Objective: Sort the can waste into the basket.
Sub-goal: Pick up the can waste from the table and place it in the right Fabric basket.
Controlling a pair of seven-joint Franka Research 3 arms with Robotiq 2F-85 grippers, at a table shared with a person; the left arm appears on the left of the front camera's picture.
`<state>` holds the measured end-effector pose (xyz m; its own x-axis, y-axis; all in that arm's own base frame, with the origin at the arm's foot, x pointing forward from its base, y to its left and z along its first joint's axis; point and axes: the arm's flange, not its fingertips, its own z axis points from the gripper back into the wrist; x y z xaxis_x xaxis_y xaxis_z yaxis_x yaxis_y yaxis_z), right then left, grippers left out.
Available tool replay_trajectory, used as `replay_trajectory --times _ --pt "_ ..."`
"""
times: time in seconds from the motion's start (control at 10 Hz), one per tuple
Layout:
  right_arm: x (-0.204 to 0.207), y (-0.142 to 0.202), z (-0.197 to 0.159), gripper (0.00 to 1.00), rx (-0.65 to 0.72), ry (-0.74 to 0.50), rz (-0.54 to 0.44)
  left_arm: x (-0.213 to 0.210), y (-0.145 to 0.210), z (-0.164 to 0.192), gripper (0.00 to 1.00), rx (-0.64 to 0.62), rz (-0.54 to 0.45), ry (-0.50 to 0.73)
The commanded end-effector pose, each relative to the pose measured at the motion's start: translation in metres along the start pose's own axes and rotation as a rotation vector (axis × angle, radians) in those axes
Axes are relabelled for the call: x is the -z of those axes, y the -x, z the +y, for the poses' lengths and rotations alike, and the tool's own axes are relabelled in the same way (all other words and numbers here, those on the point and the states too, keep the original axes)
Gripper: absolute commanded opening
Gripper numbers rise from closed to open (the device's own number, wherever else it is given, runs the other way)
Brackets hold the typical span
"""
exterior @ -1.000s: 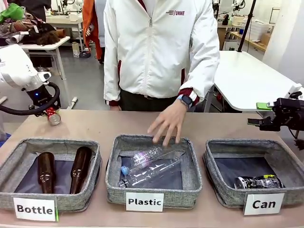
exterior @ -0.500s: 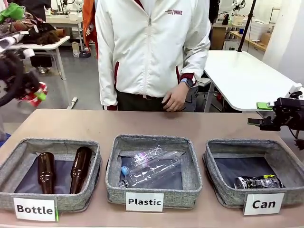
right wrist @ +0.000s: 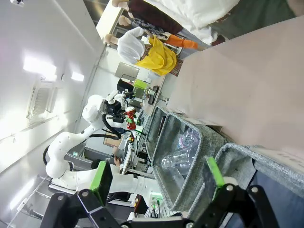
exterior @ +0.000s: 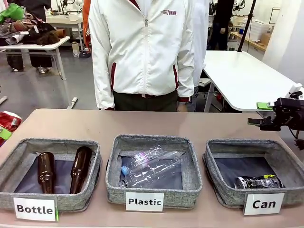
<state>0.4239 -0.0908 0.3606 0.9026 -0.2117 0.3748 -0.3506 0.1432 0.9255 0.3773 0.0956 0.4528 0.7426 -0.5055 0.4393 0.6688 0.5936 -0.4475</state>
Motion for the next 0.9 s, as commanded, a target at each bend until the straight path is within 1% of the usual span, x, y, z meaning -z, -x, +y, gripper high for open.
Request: replay_trajectory --times 0.0,0.2,0.3,0.4,0.5,0.6,0.7,0.8 --pt "0.0 0.003 0.003 1.0 -0.022 -0.005 0.0 0.006 -0.015 -0.008 0.0 0.006 0.056 0.019" --pt "0.0 0.003 0.003 1.0 -0.022 -0.005 0.0 0.006 -0.015 -0.008 0.0 0.006 0.056 0.019" --pt "0.0 0.0 0.0 1.0 0.0 0.0 0.0 0.009 -0.01 -0.006 0.42 0.014 0.025 0.014" --pt "-0.022 0.007 0.047 1.0 -0.068 0.023 -0.01 0.033 -0.066 -0.045 0.42 0.13 0.039 -0.024" --pt "-0.037 0.021 0.073 1.0 -0.075 0.111 0.008 0.054 -0.12 -0.082 0.42 0.271 0.033 -0.008" --pt "-0.055 0.039 0.085 1.0 -0.027 0.221 0.061 0.077 -0.17 -0.116 0.42 0.362 0.029 -0.067" --pt "-0.079 0.054 0.09 1.0 0.007 0.301 0.087 0.103 -0.213 -0.149 0.42 0.484 0.014 -0.077" --pt "-0.104 0.075 0.094 1.0 0.02 0.388 0.06 0.134 -0.26 -0.192 0.42 0.605 0.013 -0.134"
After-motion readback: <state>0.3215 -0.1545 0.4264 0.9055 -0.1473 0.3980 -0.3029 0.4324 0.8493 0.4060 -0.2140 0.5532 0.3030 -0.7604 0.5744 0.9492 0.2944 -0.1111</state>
